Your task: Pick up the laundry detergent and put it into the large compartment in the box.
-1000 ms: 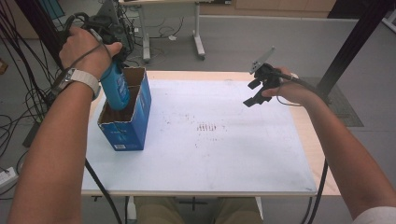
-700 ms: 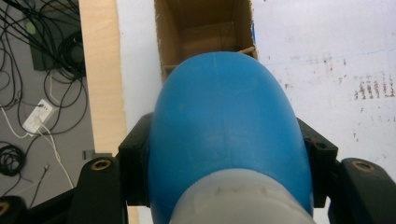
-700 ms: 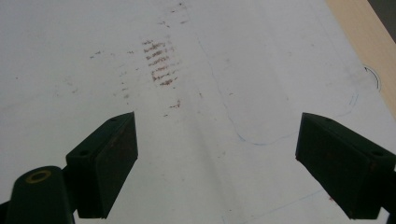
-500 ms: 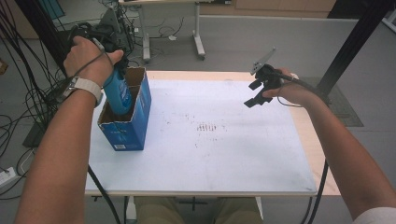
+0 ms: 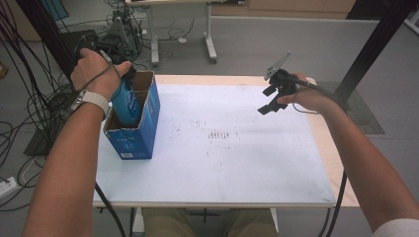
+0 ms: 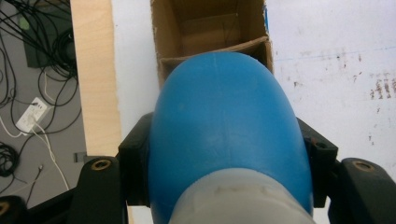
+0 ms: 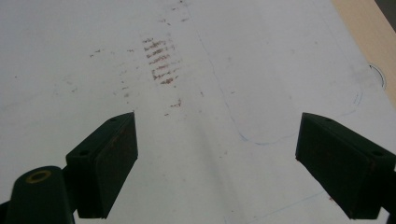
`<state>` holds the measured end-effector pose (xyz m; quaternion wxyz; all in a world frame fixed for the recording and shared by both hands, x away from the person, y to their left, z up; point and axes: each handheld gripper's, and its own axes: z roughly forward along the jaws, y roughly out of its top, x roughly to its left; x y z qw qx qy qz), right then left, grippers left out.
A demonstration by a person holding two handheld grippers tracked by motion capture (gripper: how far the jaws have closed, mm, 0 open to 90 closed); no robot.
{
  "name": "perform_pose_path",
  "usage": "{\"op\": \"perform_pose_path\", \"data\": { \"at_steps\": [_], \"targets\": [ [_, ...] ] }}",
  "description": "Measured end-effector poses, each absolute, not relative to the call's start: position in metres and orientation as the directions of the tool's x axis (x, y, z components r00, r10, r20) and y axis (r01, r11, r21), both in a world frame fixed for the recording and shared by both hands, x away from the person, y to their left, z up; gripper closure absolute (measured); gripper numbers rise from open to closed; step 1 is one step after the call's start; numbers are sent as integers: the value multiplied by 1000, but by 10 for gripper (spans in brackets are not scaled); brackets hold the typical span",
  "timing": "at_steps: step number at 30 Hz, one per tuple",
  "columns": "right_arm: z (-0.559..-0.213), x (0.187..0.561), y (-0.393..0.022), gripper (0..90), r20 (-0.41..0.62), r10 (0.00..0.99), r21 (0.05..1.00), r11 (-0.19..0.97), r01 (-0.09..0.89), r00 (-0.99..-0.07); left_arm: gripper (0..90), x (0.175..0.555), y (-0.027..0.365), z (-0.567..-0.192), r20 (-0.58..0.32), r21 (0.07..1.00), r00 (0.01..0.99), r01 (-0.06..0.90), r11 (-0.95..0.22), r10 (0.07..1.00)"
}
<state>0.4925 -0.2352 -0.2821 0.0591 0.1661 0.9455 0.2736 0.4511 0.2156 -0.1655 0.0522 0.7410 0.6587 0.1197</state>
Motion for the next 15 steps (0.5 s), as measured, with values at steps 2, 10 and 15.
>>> {"op": "perform_pose_path", "data": {
  "at_steps": [2,10,15],
  "targets": [
    [-282,493,-235,126,-21,345,534,797,281,-938,376,451,215,-166,111,236,105,963,-129,988],
    [-284,493,-235,126,-18,347,534,796,284,-938,375,454,214,-171,122,230,110,964,-136,986],
    [-285,493,-236,126,-17,350,532,796,288,-937,375,454,215,-175,110,236,107,963,-130,988]
  ]
}}
